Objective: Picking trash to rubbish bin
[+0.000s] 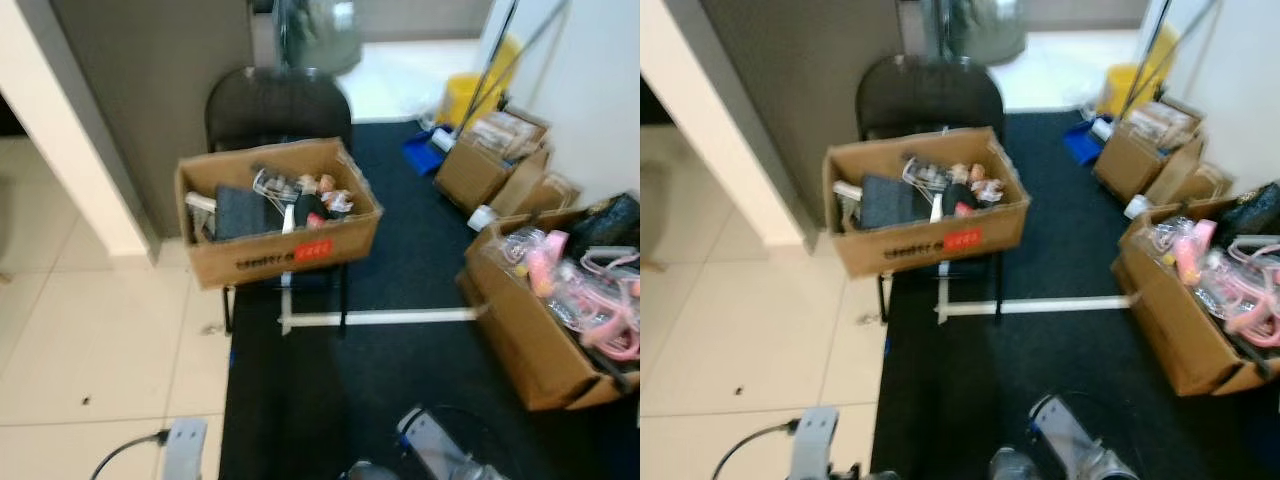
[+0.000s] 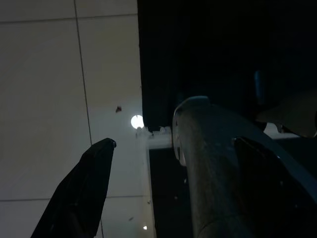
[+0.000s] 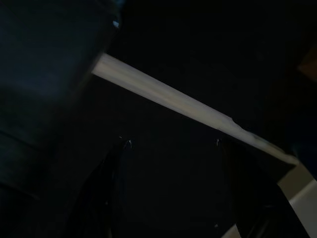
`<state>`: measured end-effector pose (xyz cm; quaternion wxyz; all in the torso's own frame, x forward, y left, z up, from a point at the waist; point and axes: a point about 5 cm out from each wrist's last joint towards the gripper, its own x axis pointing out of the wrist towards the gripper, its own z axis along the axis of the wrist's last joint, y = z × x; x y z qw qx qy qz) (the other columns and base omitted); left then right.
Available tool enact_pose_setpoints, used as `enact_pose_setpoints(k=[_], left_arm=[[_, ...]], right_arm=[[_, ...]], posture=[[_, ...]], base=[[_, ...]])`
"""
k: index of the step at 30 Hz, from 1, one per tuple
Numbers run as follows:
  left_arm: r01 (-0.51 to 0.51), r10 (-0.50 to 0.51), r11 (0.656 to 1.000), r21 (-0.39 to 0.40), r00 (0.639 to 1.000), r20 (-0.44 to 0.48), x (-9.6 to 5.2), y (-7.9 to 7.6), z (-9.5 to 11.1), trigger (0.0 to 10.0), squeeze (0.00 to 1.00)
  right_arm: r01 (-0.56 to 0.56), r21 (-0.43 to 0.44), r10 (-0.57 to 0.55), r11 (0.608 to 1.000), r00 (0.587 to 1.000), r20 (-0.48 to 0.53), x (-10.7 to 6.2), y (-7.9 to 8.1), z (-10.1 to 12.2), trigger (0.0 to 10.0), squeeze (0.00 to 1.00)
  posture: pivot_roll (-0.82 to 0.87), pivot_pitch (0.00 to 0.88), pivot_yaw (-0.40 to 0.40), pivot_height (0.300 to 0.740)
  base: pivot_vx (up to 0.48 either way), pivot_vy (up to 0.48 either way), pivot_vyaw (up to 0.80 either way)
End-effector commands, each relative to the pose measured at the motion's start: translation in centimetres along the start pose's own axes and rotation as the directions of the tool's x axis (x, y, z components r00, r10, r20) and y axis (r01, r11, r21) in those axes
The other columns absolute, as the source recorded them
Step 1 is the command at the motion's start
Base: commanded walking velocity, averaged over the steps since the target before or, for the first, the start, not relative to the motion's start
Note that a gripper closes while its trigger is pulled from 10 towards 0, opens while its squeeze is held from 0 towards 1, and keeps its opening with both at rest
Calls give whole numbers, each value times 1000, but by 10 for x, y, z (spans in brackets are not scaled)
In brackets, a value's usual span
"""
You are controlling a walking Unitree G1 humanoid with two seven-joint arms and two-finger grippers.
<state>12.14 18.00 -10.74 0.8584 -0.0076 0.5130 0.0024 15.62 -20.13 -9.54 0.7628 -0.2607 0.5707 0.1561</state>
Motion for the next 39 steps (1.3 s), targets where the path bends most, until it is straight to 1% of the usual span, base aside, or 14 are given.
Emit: enact_pose_setpoints(k=[1,13,18,21,26,30,35,39], left_arm=[[24,-23,1000,0,998,-65,-2,-6,-17,10000,0],[23,-23,1000,1,998,-66,-3,-7,-17,10000,0],[23,-23,1000,1,997,-68,-3,-7,-18,10000,0],[24,-24,1000,3,997,-71,-3,-7,-19,10000,0],[25,-25,1000,4,997,-71,-3,-7,-19,10000,0],[27,-26,1000,7,997,-70,-3,-8,-18,10000,0],[27,-26,1000,7,997,-70,-3,-8,-18,10000,0],[27,-27,1000,7,997,-71,-3,-8,-19,10000,0]], right_arm=[[7,15,-7,1000,1000,1,0,-1,-1,10000,0],[3,65,-3,998,1000,6,-1,-4,-1,10000,0],[3,65,-4,998,1000,7,-1,-4,1,10000,0],[10,100,-12,995,1000,26,0,-3,6,10000,0],[2,122,-6,993,1000,27,0,-1,7,10000,0],[-11,124,11,992,1000,0,1,6,-11,10000,0],[-11,122,12,993,1000,-9,0,5,-16,10000,0],[-7,118,8,993,1000,-14,-1,-1,-19,10000,0]], posture=[[48,33,-1,740],[45,38,-3,740],[45,38,-3,740],[43,38,-3,740],[43,38,-3,740],[39,37,0,740],[39,37,-1,740],[40,36,-4,740]], base=[[-307,0,0],[-312,0,0],[-313,0,0],[-311,0,0],[-313,0,776],[-315,0,764],[-313,0,764],[-315,0,764]])
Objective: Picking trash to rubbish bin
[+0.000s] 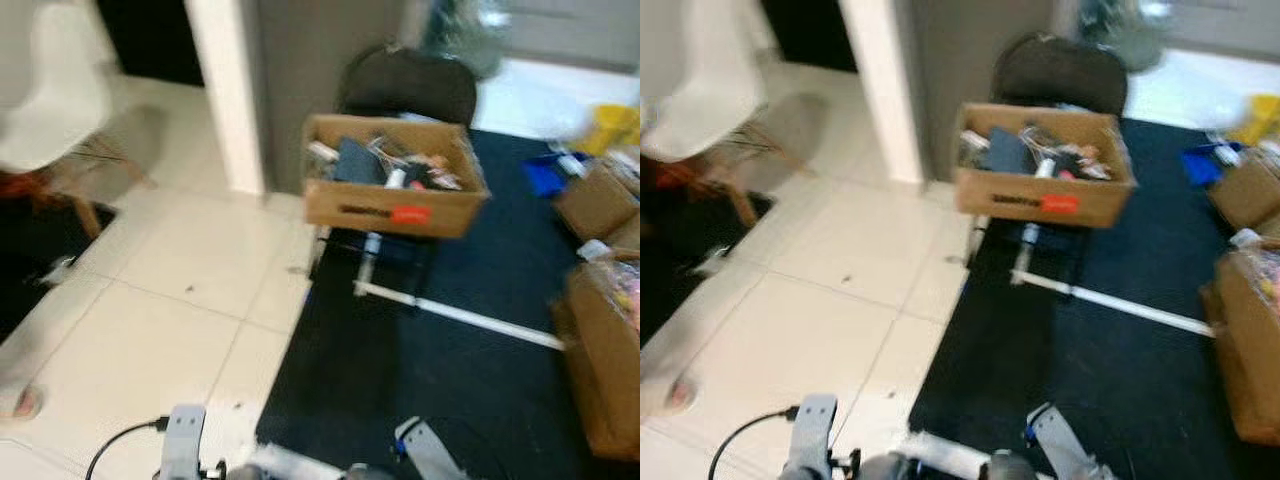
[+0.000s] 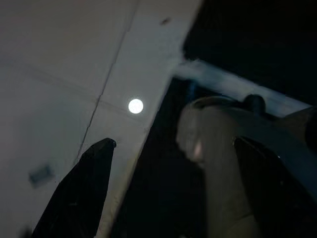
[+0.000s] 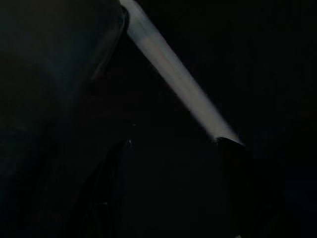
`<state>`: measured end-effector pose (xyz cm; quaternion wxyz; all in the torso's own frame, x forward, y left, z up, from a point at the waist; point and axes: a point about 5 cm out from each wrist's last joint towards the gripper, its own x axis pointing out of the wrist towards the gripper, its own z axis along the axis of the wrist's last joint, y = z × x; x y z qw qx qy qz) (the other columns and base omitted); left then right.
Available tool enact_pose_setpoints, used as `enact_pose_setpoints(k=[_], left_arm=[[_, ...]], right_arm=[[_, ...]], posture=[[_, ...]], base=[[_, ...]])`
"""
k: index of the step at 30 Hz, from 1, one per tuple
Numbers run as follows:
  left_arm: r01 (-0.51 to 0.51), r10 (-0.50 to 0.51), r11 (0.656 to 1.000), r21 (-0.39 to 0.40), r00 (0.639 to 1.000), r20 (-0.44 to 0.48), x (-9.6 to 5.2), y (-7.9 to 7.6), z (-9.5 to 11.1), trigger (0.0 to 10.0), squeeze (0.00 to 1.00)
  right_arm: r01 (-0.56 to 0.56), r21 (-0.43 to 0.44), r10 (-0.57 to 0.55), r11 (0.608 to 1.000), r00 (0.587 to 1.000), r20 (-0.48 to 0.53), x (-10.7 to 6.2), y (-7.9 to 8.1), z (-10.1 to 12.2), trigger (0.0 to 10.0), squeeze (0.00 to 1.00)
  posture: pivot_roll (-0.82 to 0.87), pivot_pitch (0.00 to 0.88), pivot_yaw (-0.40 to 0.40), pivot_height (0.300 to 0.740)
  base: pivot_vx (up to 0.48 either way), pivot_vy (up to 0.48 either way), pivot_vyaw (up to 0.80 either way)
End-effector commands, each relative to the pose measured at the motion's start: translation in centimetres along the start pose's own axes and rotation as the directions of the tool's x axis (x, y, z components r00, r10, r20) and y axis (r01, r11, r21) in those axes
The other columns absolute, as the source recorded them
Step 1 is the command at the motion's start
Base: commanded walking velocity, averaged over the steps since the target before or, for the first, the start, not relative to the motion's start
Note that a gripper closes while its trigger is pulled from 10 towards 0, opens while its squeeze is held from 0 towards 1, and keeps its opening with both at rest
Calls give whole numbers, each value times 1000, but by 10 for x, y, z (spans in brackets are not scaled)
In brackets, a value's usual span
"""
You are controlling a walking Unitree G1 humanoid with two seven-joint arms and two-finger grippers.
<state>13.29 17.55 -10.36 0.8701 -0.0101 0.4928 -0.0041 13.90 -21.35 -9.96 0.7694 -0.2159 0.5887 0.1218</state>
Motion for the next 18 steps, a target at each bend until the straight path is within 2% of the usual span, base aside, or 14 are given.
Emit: enact_pose_setpoints(k=[1,7,18], left_arm=[[13,-13,1000,4,993,-117,-6,-3,-30,10000,0],[13,-12,1000,6,993,-118,-6,-3,-30,10000,0],[14,-13,1000,9,993,-116,-6,-3,-29,10000,0]], right_arm=[[-2,1,2,1000,1000,10,0,-1,3,10000,0],[-5,-14,5,1000,1000,26,0,1,15,10000,0],[-11,-29,12,1000,999,32,0,5,18,10000,0]], posture=[[40,36,-4,740],[41,33,-8,740],[37,29,-7,740]], base=[[-315,0,769],[-314,0,764],[-314,0,763]])
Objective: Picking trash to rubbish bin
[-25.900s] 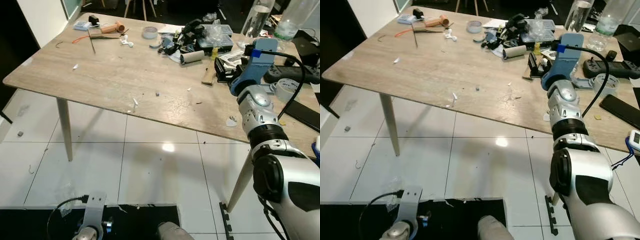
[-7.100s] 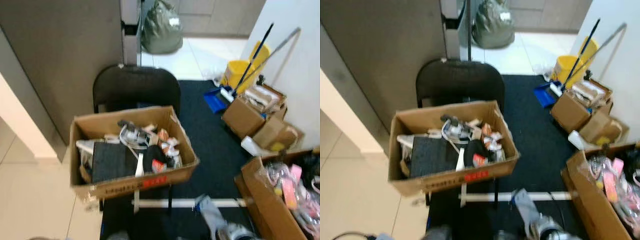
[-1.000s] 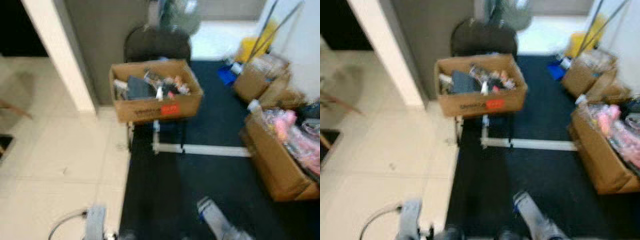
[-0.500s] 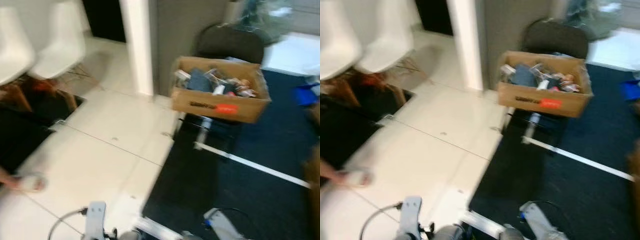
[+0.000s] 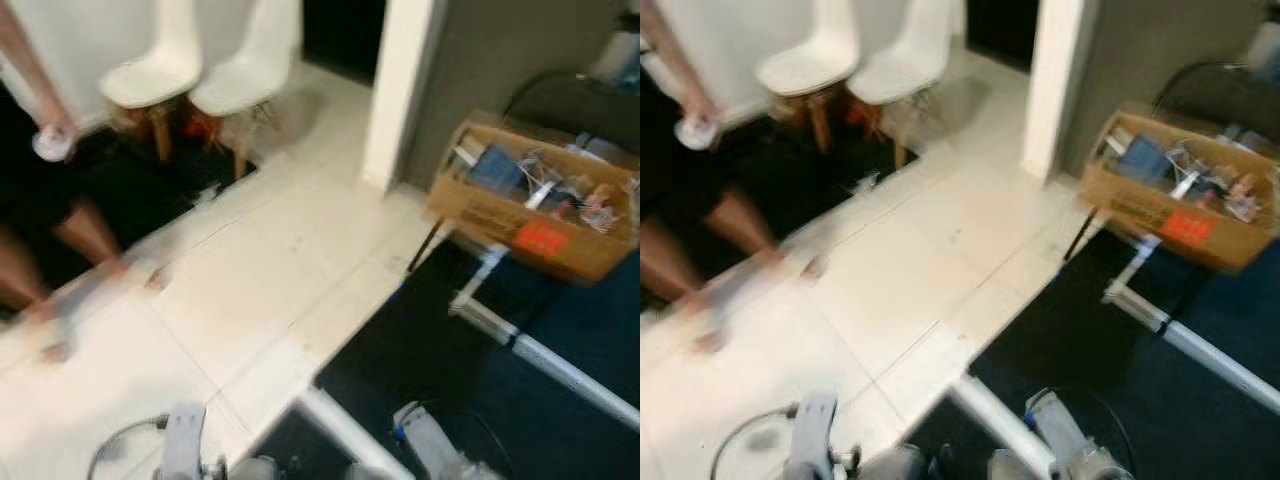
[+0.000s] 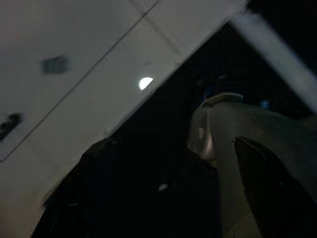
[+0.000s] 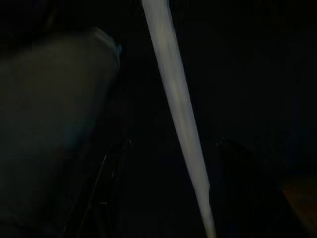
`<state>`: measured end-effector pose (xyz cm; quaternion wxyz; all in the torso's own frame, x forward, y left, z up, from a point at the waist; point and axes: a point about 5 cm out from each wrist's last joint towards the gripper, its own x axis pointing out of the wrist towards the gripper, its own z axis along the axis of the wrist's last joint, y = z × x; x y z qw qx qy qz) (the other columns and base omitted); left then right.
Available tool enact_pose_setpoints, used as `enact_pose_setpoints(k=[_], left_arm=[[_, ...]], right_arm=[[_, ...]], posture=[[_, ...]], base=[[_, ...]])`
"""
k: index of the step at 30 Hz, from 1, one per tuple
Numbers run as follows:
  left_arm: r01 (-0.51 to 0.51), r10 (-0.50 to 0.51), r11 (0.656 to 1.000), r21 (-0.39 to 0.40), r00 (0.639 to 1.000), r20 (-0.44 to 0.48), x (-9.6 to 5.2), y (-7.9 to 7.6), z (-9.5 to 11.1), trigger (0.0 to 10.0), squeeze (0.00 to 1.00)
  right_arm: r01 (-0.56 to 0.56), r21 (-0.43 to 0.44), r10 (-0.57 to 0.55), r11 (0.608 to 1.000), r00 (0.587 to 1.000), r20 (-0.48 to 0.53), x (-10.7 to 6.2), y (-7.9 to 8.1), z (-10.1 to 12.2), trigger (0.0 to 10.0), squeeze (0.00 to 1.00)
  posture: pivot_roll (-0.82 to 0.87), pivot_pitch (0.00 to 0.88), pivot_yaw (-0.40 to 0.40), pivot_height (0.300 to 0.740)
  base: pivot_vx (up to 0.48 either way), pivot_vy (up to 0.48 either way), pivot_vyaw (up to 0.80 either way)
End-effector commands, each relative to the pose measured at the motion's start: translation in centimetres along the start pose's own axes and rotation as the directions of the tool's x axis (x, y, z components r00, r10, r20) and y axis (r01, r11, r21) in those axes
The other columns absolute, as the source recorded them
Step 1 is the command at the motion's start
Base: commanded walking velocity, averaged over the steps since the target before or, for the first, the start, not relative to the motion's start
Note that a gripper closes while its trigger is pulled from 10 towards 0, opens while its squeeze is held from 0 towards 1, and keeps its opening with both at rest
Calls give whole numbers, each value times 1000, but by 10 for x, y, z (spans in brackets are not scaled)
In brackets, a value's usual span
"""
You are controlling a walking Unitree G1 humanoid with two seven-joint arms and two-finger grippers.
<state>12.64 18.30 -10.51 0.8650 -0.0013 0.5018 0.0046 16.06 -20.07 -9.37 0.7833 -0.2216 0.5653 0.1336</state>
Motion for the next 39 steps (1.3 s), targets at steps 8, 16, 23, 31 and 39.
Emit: enact_pose_setpoints(k=[8,16,23,31,39], left_arm=[[38,-38,999,1,994,-99,-4,-10,-24,10000,0],[37,-38,999,-10,994,-101,-4,-12,-25,10000,0],[31,-33,999,-31,996,-80,-3,-12,-22,10000,0],[34,-36,999,-22,997,-71,-3,-11,-19,10000,0],[33,-34,999,-10,997,-70,-3,-9,-19,10000,0]], right_arm=[[-13,-9,13,1000,1000,-24,0,3,-7,10000,0],[-8,-17,8,1000,1000,-23,0,2,-7,10000,0],[-13,-21,12,1000,1000,-20,0,2,-6,10000,0],[-23,-14,23,1000,1000,-14,0,4,-5,10000,0],[-33,-8,33,999,999,-7,0,5,-3,10000,0]], posture=[[36,32,-7,740],[37,35,-11,740],[39,35,-11,740],[36,33,-6,740],[34,32,-2,740]], base=[[-315,0,763],[-315,0,764],[-88,0,764],[0,0,764],[0,0,765]])
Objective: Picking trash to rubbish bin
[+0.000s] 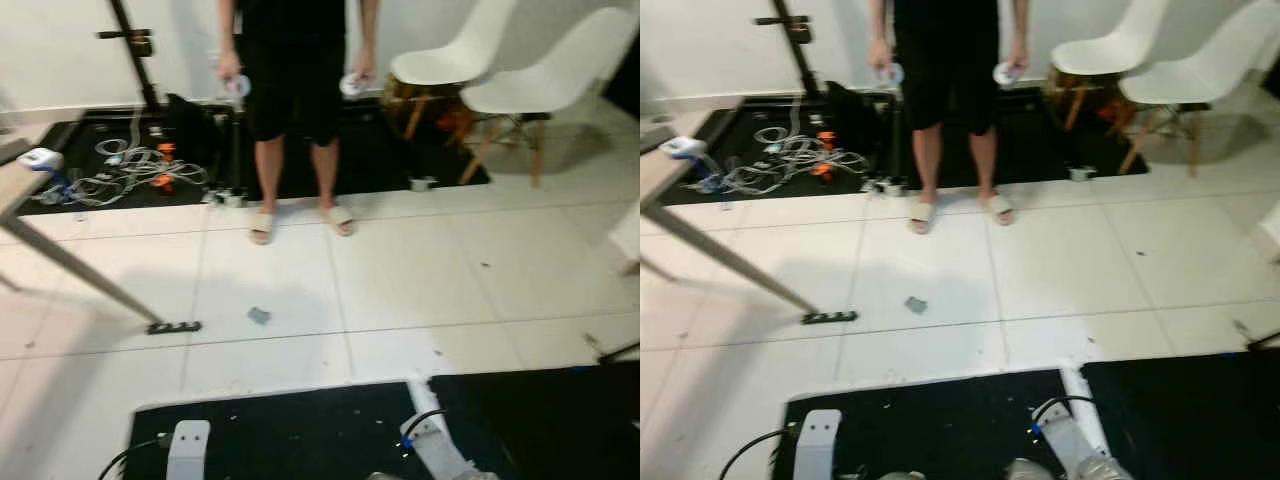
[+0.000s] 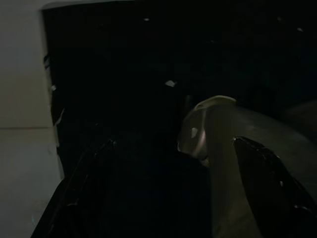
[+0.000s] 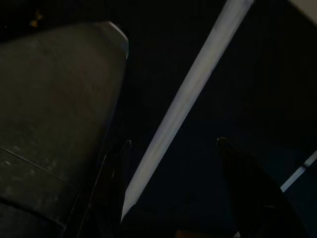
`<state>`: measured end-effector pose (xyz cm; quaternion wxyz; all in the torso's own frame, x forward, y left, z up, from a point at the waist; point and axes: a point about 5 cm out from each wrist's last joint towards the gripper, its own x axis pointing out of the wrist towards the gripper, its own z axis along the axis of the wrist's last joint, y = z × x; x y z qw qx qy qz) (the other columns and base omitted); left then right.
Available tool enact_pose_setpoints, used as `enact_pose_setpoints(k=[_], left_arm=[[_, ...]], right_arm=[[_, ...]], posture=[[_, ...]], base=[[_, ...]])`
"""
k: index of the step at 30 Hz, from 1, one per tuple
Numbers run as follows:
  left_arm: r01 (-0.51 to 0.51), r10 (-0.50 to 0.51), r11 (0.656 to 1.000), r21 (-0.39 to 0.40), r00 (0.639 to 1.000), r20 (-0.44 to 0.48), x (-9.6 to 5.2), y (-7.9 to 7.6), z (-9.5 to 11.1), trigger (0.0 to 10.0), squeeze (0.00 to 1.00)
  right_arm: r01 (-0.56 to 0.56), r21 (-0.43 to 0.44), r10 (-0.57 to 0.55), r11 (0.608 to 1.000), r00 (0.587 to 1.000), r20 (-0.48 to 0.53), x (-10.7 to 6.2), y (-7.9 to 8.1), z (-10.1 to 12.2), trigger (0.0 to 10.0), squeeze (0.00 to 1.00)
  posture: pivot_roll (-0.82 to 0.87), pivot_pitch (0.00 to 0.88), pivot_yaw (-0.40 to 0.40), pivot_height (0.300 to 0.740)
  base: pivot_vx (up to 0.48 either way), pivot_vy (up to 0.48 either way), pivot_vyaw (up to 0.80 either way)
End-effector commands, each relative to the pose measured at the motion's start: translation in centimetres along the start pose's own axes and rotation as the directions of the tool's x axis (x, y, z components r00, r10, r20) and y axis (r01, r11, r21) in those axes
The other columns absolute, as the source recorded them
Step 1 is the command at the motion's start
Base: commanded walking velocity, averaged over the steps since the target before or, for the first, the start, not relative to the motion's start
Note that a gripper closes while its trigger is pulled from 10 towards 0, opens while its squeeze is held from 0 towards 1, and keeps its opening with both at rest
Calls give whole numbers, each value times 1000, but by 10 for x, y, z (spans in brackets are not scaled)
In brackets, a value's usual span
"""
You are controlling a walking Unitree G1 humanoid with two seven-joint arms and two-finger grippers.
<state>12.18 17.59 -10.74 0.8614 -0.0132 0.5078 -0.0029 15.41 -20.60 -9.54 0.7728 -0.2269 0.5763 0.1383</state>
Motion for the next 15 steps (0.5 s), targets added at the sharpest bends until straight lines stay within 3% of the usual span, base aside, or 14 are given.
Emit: enact_pose_setpoints(k=[1,11,15], left_arm=[[8,-8,1000,3,998,-56,-2,-1,-14,10000,0],[7,-7,1000,12,999,-54,-3,0,-13,10000,0],[13,-12,1000,15,999,-52,-3,0,-14,10000,0]], right_arm=[[-24,7,24,1000,999,22,1,6,5,10000,0],[-16,-19,16,1000,1000,26,1,8,4,10000,0],[6,-19,-6,1000,1000,25,1,4,4,10000,0]], posture=[[34,32,-2,740],[34,29,-1,740],[34,29,-1,740]], base=[[0,0,769],[0,0,747],[0,0,0]])
